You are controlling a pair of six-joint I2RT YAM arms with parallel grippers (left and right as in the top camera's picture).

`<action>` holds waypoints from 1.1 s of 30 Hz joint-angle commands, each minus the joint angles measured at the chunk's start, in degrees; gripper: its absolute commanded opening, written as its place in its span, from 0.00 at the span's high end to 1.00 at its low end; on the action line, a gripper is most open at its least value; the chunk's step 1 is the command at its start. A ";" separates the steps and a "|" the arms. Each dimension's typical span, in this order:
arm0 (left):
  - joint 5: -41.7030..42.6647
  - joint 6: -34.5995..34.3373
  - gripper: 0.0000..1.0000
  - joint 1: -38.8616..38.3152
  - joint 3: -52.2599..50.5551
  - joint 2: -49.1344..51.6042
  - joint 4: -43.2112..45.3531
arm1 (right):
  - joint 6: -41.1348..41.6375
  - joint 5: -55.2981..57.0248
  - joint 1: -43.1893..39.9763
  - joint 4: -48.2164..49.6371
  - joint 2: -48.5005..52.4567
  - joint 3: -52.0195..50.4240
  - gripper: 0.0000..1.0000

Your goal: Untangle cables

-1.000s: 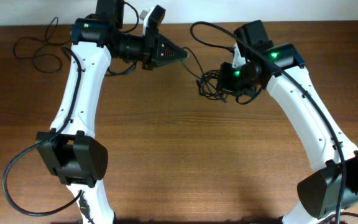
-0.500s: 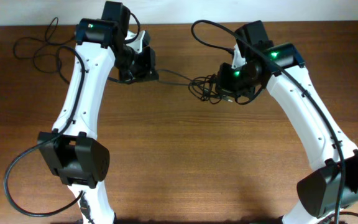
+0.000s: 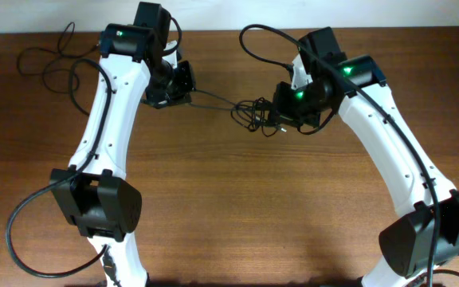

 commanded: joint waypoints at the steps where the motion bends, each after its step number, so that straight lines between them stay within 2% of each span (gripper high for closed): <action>1: -17.46 -0.72 1.00 4.07 0.90 -1.18 0.04 | -0.52 9.09 -3.21 -2.23 -0.04 -0.09 0.90; 2: -17.44 -0.72 1.00 4.07 0.90 -1.18 0.04 | -2.49 4.28 -3.23 -1.49 -0.04 -0.09 0.86; 4: -17.44 -0.72 1.00 4.07 0.90 -1.18 0.04 | -6.86 -2.67 -3.23 0.24 -0.04 -0.09 0.86; 10: -14.34 -0.68 1.00 4.07 0.90 -1.18 -0.52 | -6.71 -2.32 -3.21 0.72 -0.04 -0.09 0.87; 12: -7.69 1.42 1.00 4.00 0.90 -1.18 -0.13 | -6.71 -2.36 -3.21 0.72 -0.04 -0.09 0.81; 14: 0.37 7.21 1.00 3.54 0.90 -1.18 1.03 | -6.71 -2.54 -3.21 0.72 -0.04 -0.09 0.78; 16: 8.24 11.28 1.00 2.84 0.90 -1.18 1.68 | -6.71 -2.56 -3.21 0.72 -0.04 -0.09 0.70; 18: 13.53 13.33 1.00 2.03 0.90 -1.18 1.90 | -6.71 -3.04 -3.21 0.72 -0.04 -0.09 0.63; 22: 23.69 22.08 1.00 0.35 0.90 -1.18 2.34 | -6.75 -3.76 -3.21 0.72 -0.04 -0.09 0.55; 27: 26.47 22.80 1.00 -1.18 0.90 -1.18 3.41 | -6.73 -1.09 -3.17 0.72 0.17 -0.13 0.50; 31: 38.91 26.91 1.00 -0.90 0.90 -1.18 4.92 | -6.75 -1.16 -2.82 0.22 1.27 -0.13 0.50; 33: 41.88 26.86 1.00 -0.92 0.90 -1.18 5.51 | -6.78 -1.18 -1.70 0.28 1.68 -0.13 0.50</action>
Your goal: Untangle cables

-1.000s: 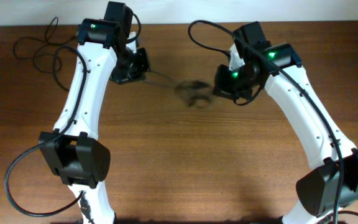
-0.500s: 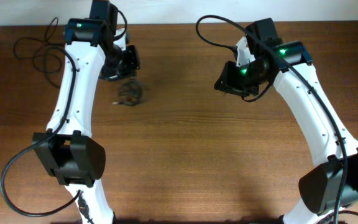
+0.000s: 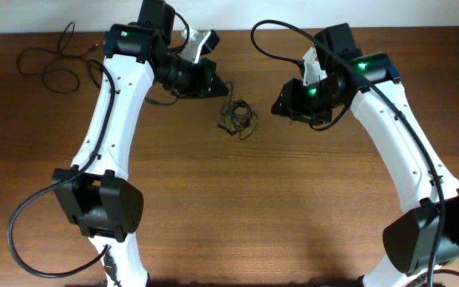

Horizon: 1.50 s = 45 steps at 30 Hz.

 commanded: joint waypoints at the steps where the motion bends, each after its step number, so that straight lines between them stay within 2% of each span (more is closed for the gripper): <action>1: 11.19 3.45 1.00 0.35 0.90 -1.18 0.79 | -0.59 0.76 2.23 0.20 1.53 0.00 0.50; 5: 13.11 3.41 1.00 -0.20 0.90 -1.18 0.74 | -0.87 1.46 4.50 1.60 1.62 0.00 0.48; 13: 26.43 3.41 1.00 0.07 0.90 -1.18 0.74 | -0.44 7.45 4.98 1.64 2.14 -0.68 0.48; 17: 27.47 3.41 1.00 0.09 0.90 -1.18 0.13 | -0.44 10.99 4.98 1.84 2.89 -1.79 0.49; 22: 28.50 3.43 1.00 0.11 0.90 -1.18 -0.79 | -0.37 13.90 4.87 1.99 3.56 -2.75 0.75; 25: 26.75 3.43 1.00 0.11 0.90 -1.18 -0.83 | 0.92 17.94 4.87 1.66 3.87 -2.75 0.96; 26: 24.52 3.41 1.00 0.11 0.90 -1.18 -0.98 | 3.34 21.05 4.87 0.87 3.87 -2.75 0.96; 29: 9.14 0.57 1.00 0.50 0.90 -1.18 -3.19 | 8.61 28.11 4.85 -1.86 3.87 -2.75 0.96; 32: -13.84 -8.98 1.00 1.36 0.90 -1.18 -5.29 | 11.37 29.92 4.85 -3.04 3.87 -2.75 0.96; 33: -27.58 -13.73 1.00 1.88 0.90 -1.18 -6.01 | 11.50 29.92 4.87 -3.08 3.87 -2.75 0.96; 37: -49.51 -23.47 1.00 1.92 0.90 -1.18 -7.58 | 11.89 29.90 4.87 -3.63 3.87 -2.75 0.96; 38: -52.57 -25.11 1.00 1.92 0.90 -1.18 -7.87 | 11.87 29.66 4.87 -3.69 3.87 -2.75 0.96; 45: -52.19 -25.18 1.00 1.86 0.90 -1.18 -7.76 | 11.87 28.83 4.87 -3.87 3.87 -2.75 0.96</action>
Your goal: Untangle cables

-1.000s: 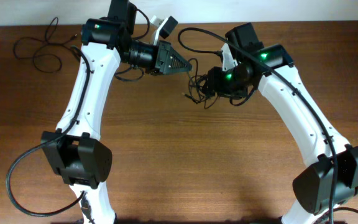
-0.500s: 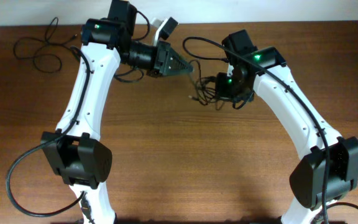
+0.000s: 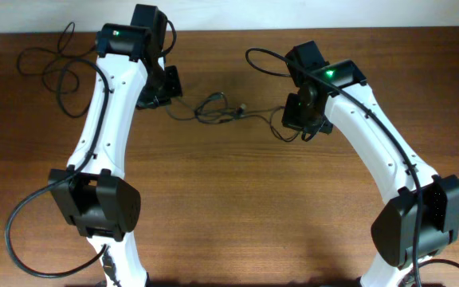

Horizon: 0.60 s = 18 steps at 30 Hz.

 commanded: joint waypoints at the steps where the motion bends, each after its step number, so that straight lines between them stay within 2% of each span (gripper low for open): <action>1: -5.11 -2.21 1.00 0.15 0.85 -1.18 0.04 | 0.61 0.96 -0.22 -0.61 0.50 -0.42 0.96; 4: -7.80 -2.27 1.00 0.13 0.83 -1.16 0.50 | 0.61 0.92 -0.22 -0.90 0.50 -0.42 0.96; 13: -5.46 -3.06 1.00 0.13 0.79 0.50 0.50 | -0.20 -5.18 -0.22 -1.31 -0.50 -0.35 0.96; 18: -5.22 -3.06 0.91 0.13 0.79 1.20 0.46 | -2.23 -6.51 -0.22 -2.32 -5.25 2.67 0.96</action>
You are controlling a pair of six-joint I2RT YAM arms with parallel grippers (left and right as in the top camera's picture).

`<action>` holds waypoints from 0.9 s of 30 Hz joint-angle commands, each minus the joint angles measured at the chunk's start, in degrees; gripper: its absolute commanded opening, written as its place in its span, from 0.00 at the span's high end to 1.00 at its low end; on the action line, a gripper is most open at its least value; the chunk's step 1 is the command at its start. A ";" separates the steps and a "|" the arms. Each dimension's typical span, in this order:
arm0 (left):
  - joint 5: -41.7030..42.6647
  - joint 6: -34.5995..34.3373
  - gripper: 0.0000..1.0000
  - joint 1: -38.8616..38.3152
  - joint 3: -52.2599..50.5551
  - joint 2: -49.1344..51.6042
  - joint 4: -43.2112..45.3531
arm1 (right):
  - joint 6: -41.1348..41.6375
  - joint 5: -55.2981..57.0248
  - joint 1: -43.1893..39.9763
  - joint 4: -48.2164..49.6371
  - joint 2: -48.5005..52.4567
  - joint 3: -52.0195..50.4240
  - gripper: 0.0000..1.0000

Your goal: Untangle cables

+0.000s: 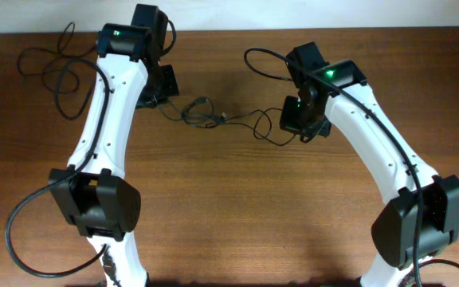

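Observation:
A thin black cable point(213, 118) lies stretched across the far middle of the table. It has a small knotted loop point(198, 112) near its left part and a slack curl point(266, 132) toward the right. My left gripper point(159, 92) is low at the cable's left end and my right gripper point(300, 121) is low at its right end. Each seems shut on the cable, though the wrists largely hide the fingers from above.
A second loose black cable point(50, 62) sprawls in the far left corner by the table's edge. The arms' own thick black hoses point(261, 56) arch over the far side. The brown wooden table point(237, 215) extends toward the front.
The knotted loop has shifted left, closer to my left gripper. The right stretch of cable now sags in a wider curl. Both grippers sit almost where they were.
At first both grippers were close together on a tight tangle in the far middle. Then both were lifted apart and the tangle lay alone as a small heap. After that the cable ran spread out between the two grippers, as it does now.

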 commanded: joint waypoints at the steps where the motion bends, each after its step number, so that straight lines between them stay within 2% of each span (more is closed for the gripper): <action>1: -0.66 -0.68 0.91 0.17 0.79 1.07 0.13 | -2.82 -2.03 -0.22 -0.70 -6.49 3.54 0.96; 9: -0.92 -0.68 0.93 0.20 0.79 1.49 0.24 | -6.47 -2.01 -0.22 0.44 -21.31 6.38 0.96; 13: -0.96 -0.68 0.97 0.20 0.79 1.62 0.61 | -6.56 1.77 -0.22 0.61 -26.71 6.38 0.96; 20: -4.70 -0.68 0.99 0.20 0.79 3.91 0.55 | -6.58 2.86 -0.22 1.18 -30.42 6.38 0.96; 27: -5.90 -0.66 1.00 0.57 0.79 7.72 -0.11 | -4.79 11.52 -0.22 0.33 -30.45 6.38 0.96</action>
